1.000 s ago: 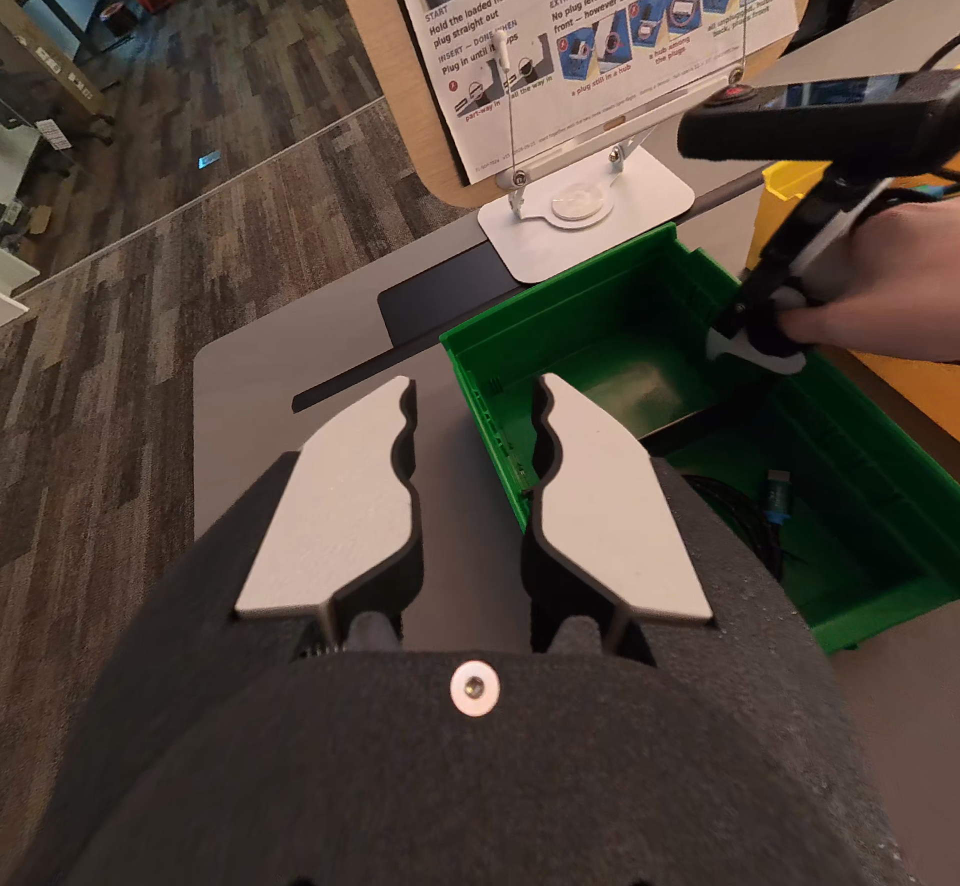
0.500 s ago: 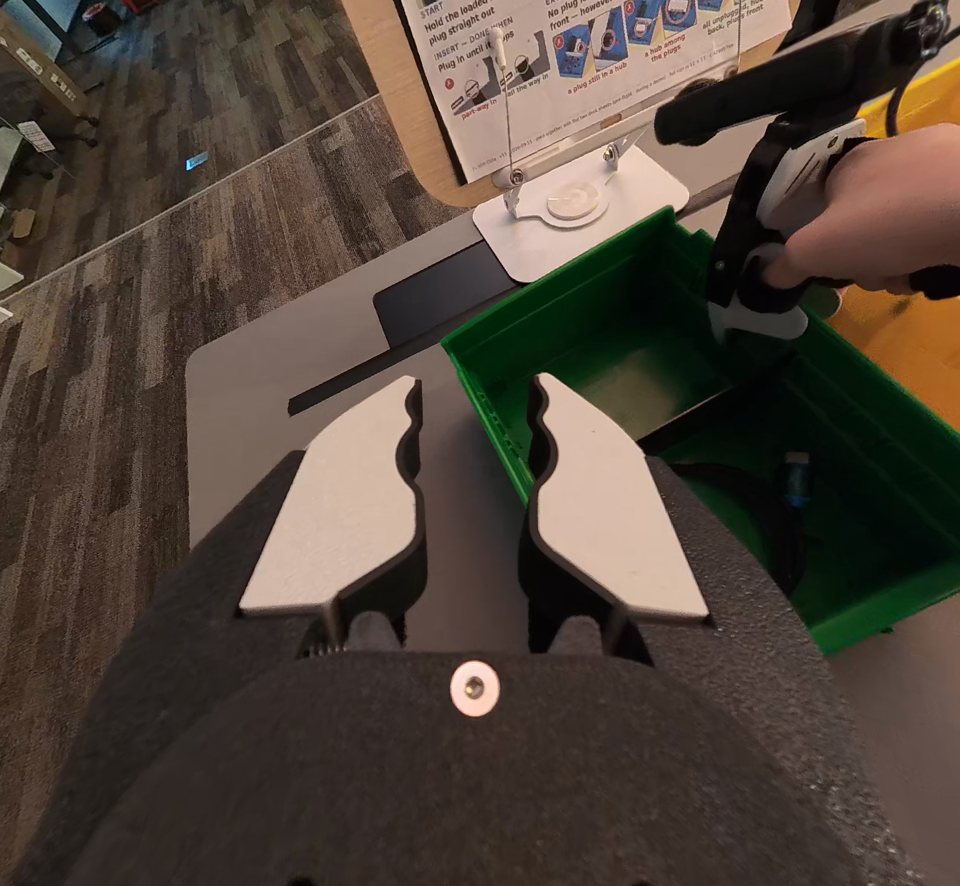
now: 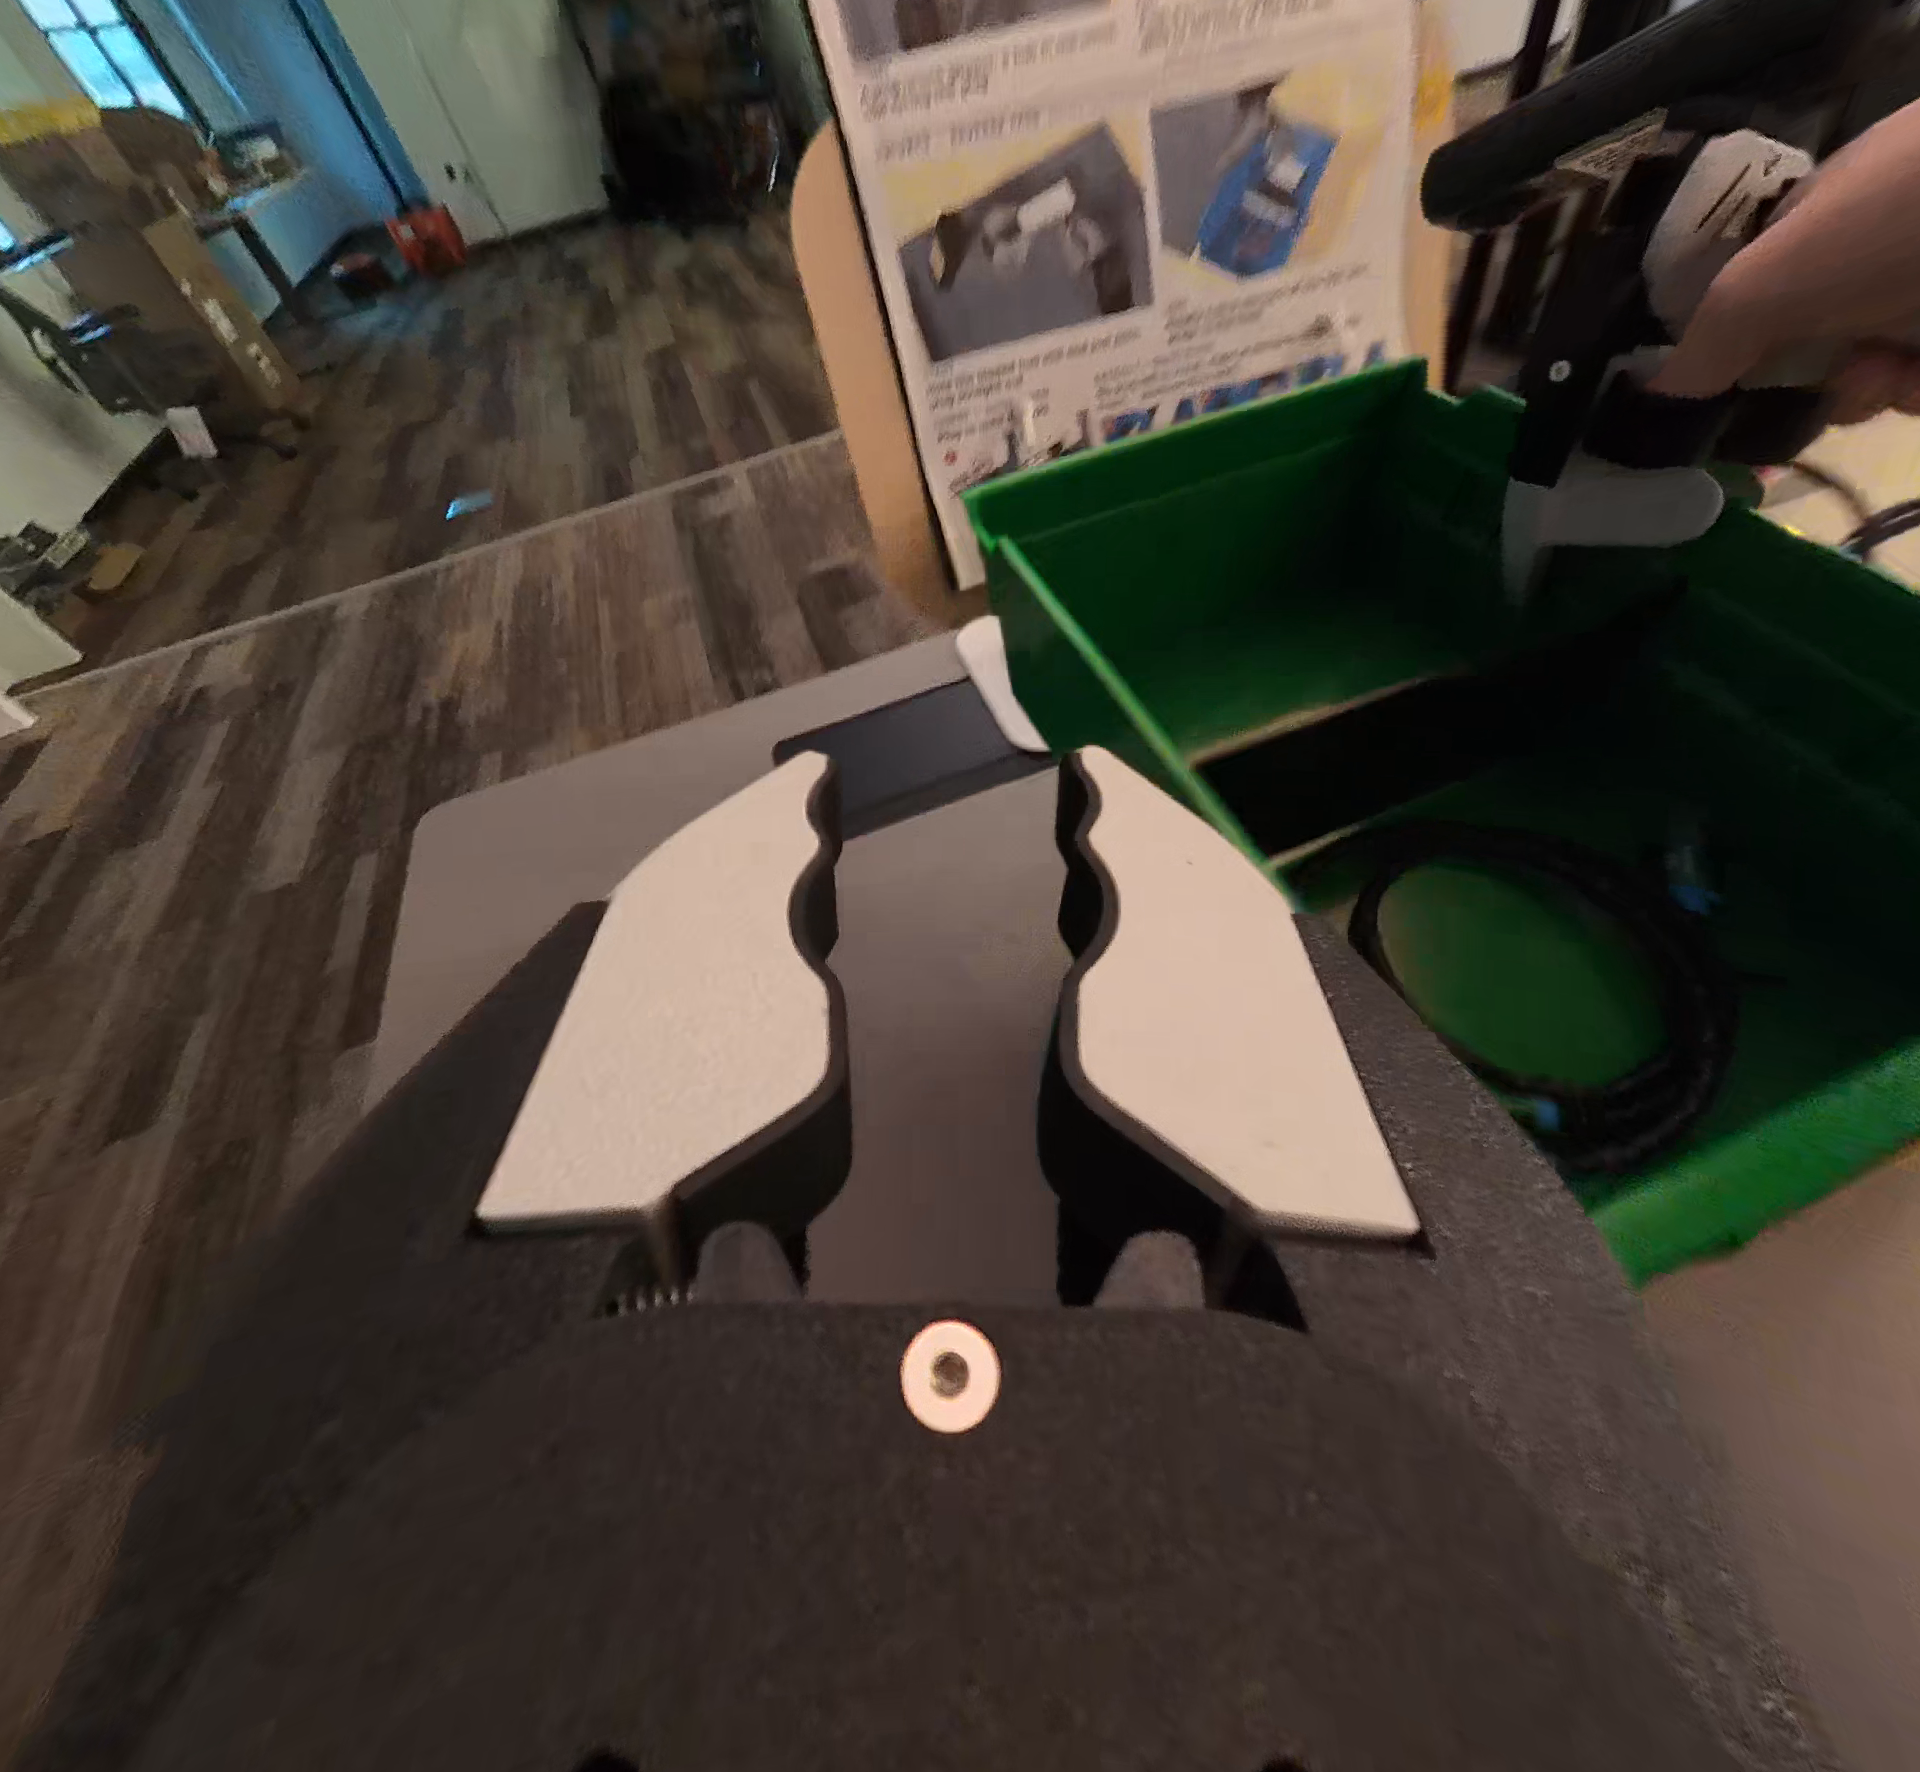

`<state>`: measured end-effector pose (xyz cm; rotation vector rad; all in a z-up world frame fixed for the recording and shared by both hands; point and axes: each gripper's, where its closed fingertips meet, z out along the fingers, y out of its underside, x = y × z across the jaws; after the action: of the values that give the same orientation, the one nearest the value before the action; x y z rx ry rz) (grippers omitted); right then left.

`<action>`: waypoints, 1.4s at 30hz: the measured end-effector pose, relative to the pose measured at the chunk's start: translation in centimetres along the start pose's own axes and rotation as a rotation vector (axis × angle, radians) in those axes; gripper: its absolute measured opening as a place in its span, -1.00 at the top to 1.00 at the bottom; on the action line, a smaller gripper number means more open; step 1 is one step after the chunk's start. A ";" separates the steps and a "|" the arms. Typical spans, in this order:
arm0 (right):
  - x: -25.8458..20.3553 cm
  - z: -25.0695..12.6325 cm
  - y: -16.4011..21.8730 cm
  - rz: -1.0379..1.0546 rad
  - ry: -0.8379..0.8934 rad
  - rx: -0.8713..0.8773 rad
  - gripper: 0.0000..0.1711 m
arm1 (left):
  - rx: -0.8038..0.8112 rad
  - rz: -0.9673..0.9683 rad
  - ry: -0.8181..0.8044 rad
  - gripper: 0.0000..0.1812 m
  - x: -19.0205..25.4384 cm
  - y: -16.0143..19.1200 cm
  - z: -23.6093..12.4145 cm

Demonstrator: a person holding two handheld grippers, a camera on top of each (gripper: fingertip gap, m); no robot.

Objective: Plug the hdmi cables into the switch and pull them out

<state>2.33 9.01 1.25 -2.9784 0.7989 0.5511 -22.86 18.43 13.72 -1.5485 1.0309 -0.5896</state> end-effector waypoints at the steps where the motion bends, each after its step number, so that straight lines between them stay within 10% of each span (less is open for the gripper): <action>1: 1.2 -1.8 0.4 0.007 -0.011 0.023 0.94 | 0.020 0.002 0.029 0.57 0.5 -0.3 -0.6; 10: 22.7 -15.8 11.8 0.401 0.054 0.258 0.93 | -0.127 0.078 0.385 0.50 8.8 2.2 1.3; 20: 42.8 -15.0 28.5 0.765 0.080 0.341 0.92 | -0.468 -0.072 0.869 0.37 25.4 11.0 11.5; 31: 49.8 -5.6 32.4 0.737 0.013 0.220 0.91 | -0.713 -0.045 0.746 0.28 29.0 13.2 14.6; 42: 51.1 -4.5 32.1 0.670 -0.010 0.235 0.91 | -1.066 0.057 0.670 0.46 31.9 15.4 14.7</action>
<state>29.50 -43.99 -9.13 -2.4447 1.7324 0.4295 0.38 -1.04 -9.78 -2.2698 2.1164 -0.5510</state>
